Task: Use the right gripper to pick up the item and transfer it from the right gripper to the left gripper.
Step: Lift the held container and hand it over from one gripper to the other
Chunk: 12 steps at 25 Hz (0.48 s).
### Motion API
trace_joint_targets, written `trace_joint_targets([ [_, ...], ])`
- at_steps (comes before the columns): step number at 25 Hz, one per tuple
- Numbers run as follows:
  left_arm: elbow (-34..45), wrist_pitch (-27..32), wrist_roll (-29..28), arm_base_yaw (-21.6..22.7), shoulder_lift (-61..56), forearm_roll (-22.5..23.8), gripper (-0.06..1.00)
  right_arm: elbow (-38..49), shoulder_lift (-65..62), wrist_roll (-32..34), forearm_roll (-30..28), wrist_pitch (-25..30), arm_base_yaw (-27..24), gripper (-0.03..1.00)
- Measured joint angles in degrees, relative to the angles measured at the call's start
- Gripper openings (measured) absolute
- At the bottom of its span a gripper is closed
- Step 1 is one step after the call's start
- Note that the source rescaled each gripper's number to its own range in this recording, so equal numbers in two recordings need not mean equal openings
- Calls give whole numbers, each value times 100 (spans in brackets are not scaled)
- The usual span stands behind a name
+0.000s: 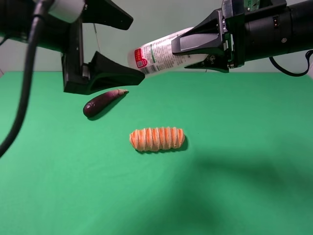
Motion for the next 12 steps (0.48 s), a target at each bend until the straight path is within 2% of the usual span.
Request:
trace_joint_targets([
  [6,-422,-132,12,-284,561,0,94,0,0,0,0,0,0,0],
  [12,-590,-155,18,-354,896,23,94,0,0,0,-42,45,0,0],
])
